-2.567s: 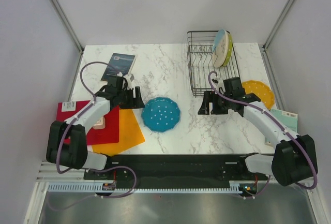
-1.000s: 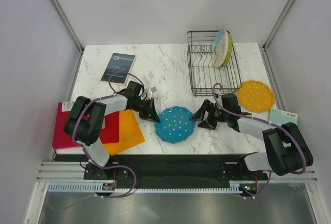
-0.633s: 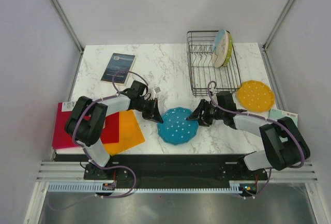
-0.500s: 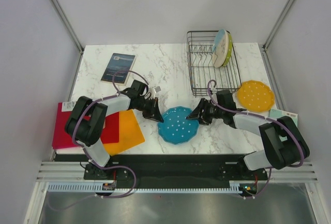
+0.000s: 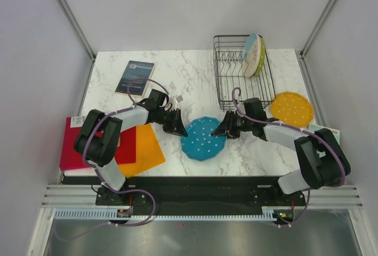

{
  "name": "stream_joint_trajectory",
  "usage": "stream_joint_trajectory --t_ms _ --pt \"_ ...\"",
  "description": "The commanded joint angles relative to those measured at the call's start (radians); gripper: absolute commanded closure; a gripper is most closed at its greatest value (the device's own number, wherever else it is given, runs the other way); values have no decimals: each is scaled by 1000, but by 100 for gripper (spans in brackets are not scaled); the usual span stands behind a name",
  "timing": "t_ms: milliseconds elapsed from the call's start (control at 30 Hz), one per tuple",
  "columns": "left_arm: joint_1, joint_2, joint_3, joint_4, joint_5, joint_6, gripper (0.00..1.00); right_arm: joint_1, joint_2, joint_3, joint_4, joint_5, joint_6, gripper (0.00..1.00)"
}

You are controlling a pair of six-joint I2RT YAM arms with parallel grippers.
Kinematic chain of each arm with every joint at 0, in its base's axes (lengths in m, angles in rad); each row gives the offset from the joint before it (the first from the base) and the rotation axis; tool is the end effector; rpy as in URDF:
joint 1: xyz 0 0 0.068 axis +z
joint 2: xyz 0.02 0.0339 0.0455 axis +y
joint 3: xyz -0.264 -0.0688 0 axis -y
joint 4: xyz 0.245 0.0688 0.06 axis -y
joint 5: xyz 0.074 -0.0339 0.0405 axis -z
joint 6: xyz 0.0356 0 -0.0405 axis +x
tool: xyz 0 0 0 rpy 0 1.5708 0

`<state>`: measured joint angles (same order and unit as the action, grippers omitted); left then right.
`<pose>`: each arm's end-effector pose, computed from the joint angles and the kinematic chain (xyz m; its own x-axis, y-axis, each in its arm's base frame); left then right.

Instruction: Load the plates into the dish rack

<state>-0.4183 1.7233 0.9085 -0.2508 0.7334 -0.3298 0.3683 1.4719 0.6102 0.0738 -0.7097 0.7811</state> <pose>0.2831 -0.1519 0.1494 -0.9501 0.1591 -0.2682 0.3066 0.6329 -0.7109 0.2438 0.1189 0.1577 -0.9638 0.2005 -0.1757 -0.0328 0.5647 0.8246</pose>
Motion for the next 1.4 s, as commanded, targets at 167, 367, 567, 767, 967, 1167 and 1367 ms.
stream_joint_trajectory --t_ms 167,367,567,767,967,1167,1367 --pt "61 -93 163 -94 -98 63 45 -15 -97 365 -461 -27 -394 100" --pt "277 -211 246 -116 -209 118 32 -20 -39 722 -664 70 -606 100" --pt "398 -222 222 -7 -229 118 30 -51 152 1159 -695 370 -669 100" --pt "398 -117 285 -2 -114 38 30 -43 359 1514 -629 865 -743 100" --pt "403 -80 346 2 -69 64 29 23 442 1557 -430 1344 -822 100" --pt "403 -97 328 2 -62 61 29 14 553 1640 -382 1452 -890 100" --pt "401 -120 279 18 -54 32 29 -6 623 1682 -373 1495 -904 100"
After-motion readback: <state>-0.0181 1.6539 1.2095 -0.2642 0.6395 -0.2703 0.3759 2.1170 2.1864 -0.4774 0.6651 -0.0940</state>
